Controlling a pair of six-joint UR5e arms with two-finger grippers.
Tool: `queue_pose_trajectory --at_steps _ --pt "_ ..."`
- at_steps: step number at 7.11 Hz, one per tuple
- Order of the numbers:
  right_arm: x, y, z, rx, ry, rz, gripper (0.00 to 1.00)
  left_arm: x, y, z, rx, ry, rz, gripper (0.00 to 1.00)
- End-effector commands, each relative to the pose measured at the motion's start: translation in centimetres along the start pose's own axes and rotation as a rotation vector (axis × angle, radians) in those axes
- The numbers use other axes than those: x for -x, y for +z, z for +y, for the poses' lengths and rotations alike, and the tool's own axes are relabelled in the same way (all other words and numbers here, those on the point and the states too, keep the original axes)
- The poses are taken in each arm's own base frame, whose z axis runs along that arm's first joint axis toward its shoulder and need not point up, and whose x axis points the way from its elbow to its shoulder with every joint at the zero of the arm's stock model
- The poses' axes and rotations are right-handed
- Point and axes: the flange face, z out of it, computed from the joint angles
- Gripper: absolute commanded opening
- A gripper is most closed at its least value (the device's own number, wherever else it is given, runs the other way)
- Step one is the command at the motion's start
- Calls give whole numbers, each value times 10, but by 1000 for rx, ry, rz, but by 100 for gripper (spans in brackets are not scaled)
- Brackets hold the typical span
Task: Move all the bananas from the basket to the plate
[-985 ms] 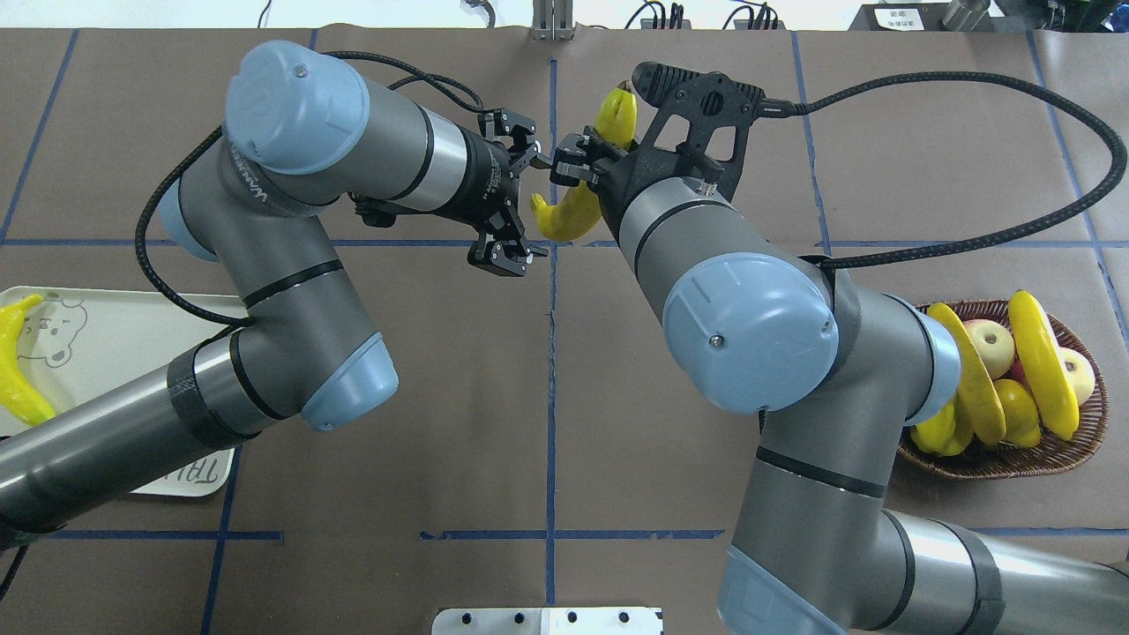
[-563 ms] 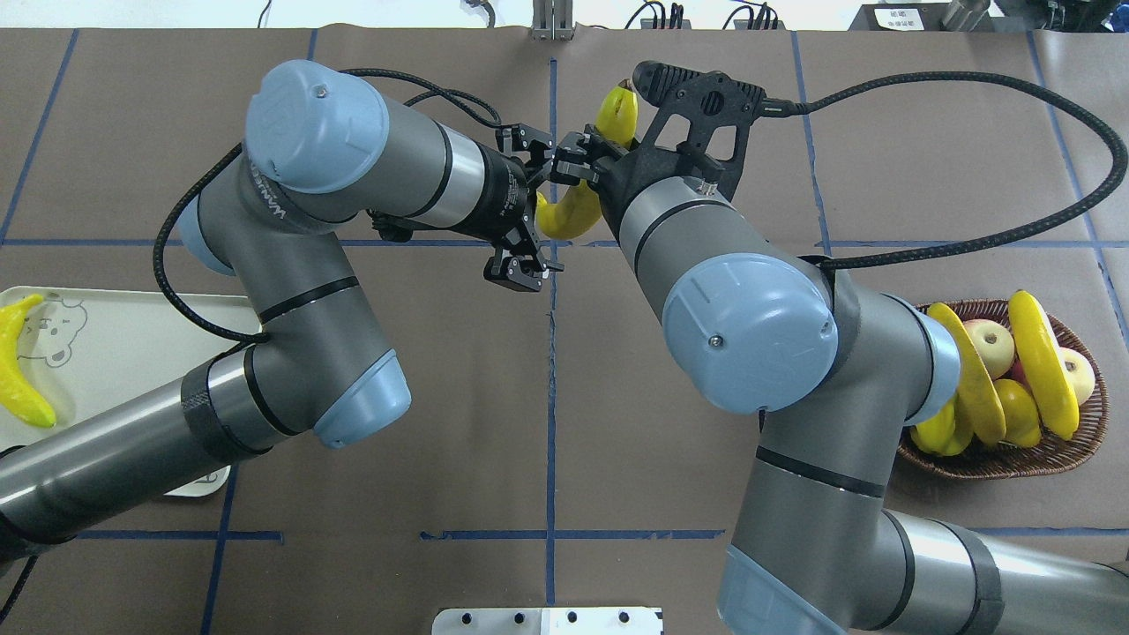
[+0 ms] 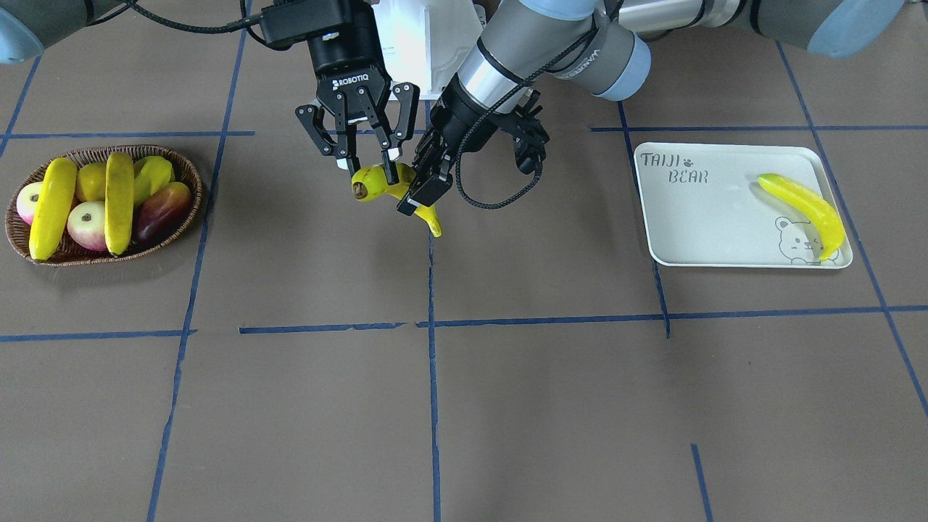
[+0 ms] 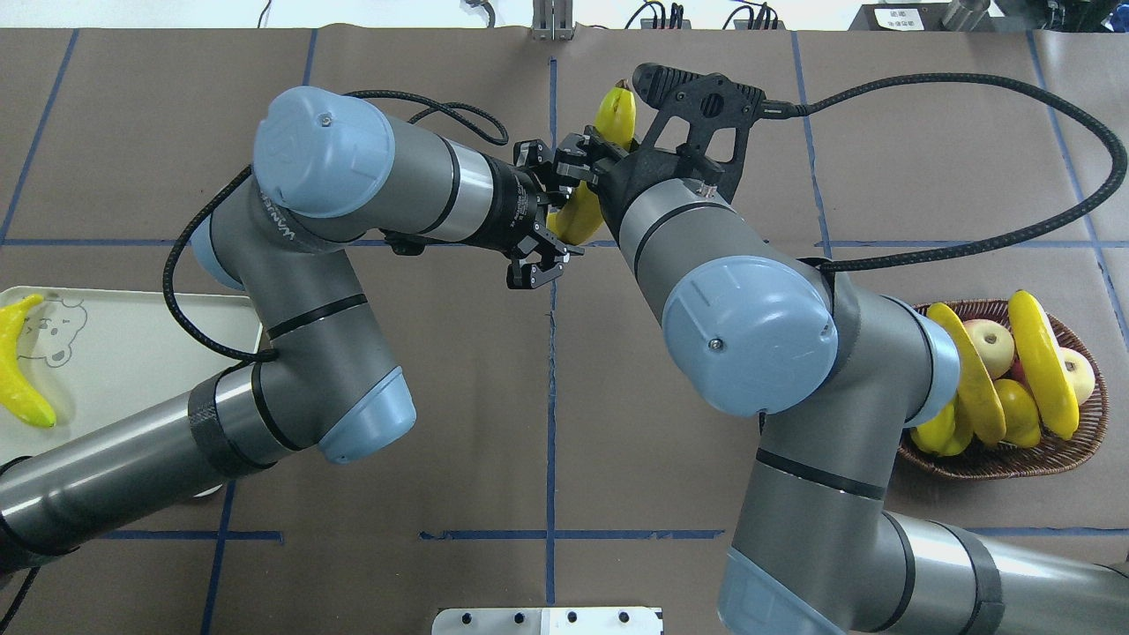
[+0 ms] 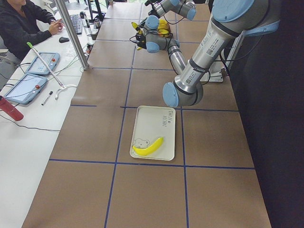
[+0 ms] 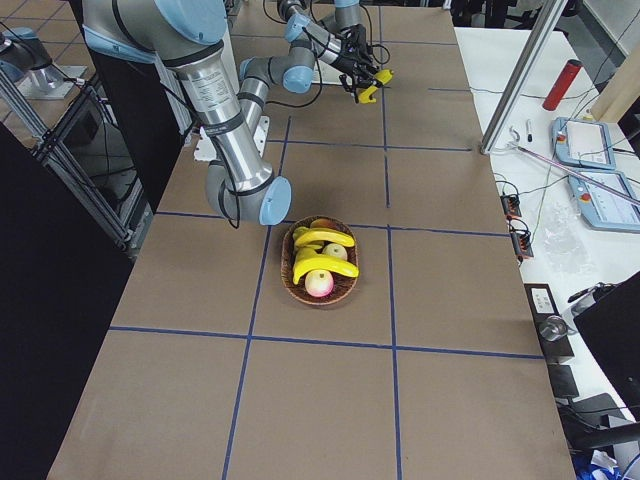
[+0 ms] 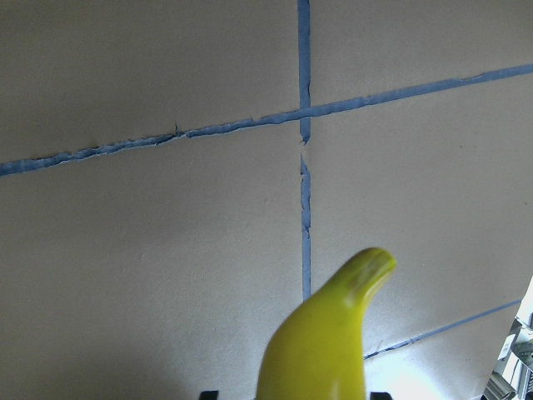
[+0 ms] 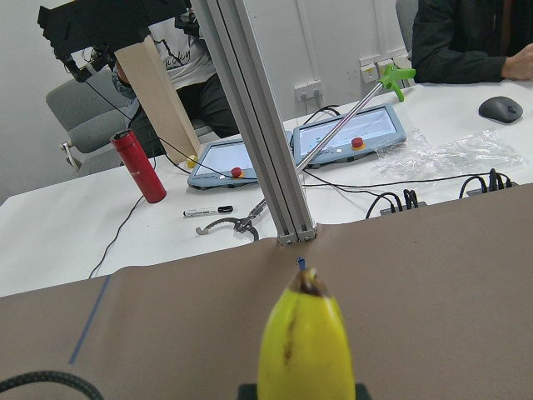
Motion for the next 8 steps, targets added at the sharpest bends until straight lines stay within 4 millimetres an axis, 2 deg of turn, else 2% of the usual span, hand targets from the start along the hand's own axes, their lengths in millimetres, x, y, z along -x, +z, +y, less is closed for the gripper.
queue_pose_trajectory --at_steps 1,3,4,5,6,7,8 --pt "-2 -1 7 11 -7 -1 100 -11 -7 -3 4 -37 22 0" --pt "-1 -23 -5 43 5 -51 100 -15 -9 -7 -3 -43 29 0" --pt "-9 -42 -9 107 13 -88 100 -21 -12 -15 -15 -46 37 0" --pt "-26 -64 -16 154 23 -123 100 -28 -15 -38 -43 -47 43 0" --pt "-45 -80 -19 204 21 -142 100 -33 -19 -56 -57 33 18 0" --pt "-71 -88 -26 252 -14 -123 100 -36 -27 -89 -75 101 -40 0" --pt "-98 -81 -55 336 -59 -48 100 -33 -41 -130 -73 210 -123 0"
